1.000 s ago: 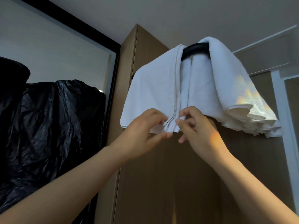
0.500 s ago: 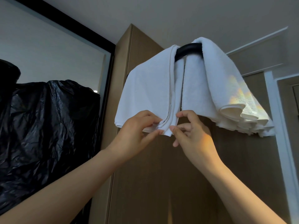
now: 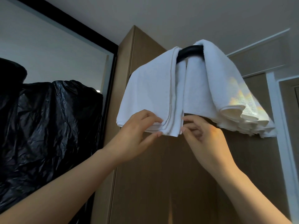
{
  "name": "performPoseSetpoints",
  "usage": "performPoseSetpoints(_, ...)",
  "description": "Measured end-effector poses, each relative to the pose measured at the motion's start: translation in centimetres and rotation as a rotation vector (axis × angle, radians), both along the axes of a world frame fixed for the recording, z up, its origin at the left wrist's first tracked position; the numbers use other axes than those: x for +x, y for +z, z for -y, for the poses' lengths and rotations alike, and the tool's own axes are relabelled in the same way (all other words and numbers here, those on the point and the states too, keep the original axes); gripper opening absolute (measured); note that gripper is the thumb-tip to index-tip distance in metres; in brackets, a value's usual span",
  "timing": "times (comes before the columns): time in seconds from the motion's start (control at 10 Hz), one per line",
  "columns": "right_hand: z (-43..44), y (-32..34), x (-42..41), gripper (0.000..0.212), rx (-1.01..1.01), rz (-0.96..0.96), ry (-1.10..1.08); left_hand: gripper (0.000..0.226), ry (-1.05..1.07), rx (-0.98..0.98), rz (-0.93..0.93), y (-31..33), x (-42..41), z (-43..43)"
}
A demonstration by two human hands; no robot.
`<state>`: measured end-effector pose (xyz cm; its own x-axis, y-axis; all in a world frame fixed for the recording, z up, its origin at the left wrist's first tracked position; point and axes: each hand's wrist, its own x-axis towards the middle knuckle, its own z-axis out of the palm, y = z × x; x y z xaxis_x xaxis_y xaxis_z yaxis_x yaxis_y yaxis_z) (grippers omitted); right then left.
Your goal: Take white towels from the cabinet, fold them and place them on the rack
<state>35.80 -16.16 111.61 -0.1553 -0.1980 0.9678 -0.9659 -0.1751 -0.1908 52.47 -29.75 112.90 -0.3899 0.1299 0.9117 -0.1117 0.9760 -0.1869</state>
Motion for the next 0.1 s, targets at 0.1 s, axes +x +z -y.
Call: performPoseSetpoints(0.1, -1.73, -0.98, 0.21, 0.026, -0.074, -0.041, -0.075, 0.032, 0.028, -0.015, -0.09, -0.37, 1.24, -1.05)
